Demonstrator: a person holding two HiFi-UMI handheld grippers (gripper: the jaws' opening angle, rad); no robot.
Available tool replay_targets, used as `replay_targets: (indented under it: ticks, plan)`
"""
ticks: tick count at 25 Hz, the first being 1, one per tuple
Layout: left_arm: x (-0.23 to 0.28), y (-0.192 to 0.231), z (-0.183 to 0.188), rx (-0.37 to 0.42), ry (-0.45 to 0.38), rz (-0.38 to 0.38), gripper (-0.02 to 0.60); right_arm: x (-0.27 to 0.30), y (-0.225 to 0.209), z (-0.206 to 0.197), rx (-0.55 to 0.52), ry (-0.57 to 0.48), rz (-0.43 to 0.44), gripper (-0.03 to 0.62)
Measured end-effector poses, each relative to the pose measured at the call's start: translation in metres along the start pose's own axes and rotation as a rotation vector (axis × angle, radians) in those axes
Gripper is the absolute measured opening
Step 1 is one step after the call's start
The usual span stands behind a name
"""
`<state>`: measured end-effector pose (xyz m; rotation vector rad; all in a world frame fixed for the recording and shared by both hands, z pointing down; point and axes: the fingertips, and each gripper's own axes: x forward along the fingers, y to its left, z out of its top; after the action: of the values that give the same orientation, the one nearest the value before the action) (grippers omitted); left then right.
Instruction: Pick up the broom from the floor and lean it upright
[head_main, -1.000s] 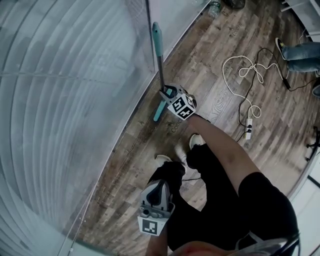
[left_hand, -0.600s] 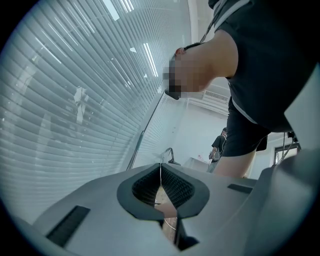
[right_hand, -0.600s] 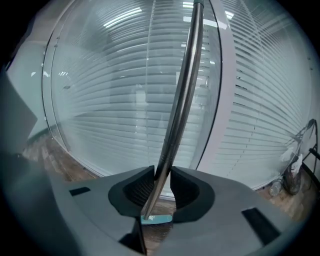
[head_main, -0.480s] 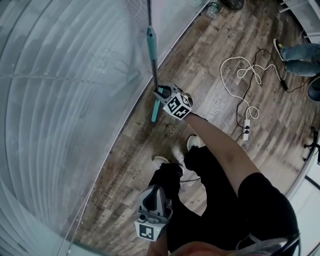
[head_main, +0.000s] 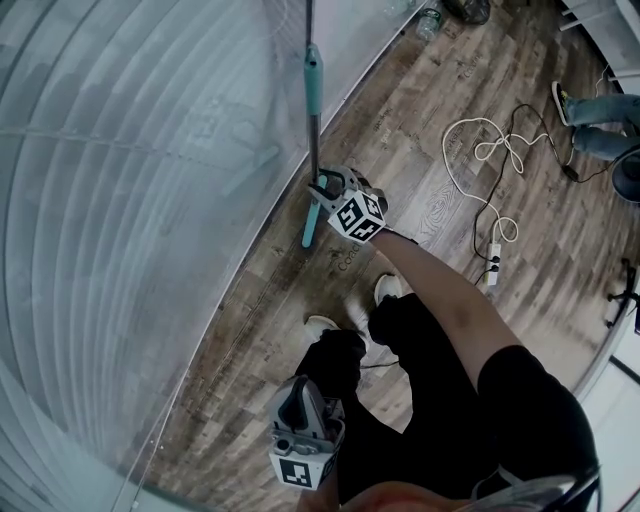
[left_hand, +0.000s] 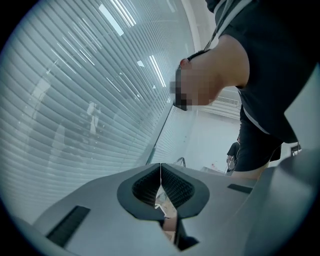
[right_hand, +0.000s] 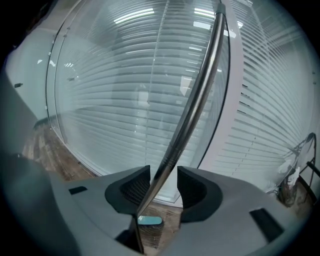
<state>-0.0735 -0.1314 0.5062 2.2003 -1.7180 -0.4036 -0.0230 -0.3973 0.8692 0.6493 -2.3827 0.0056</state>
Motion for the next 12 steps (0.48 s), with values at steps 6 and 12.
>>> replay_targets:
  ticks: [6,12]
  plan:
    - [-0.014,0.000,-0.004,0.010,0.012,-0.003,0.020,-0.009,0.007,0.009,0.060,-0.045,0.014,0.186]
    - [-0.012,-0.016,0.011,0.013,0.016,-0.036,0.018,-0.031,0.011,0.019,0.068,-0.057,0.009,0.193]
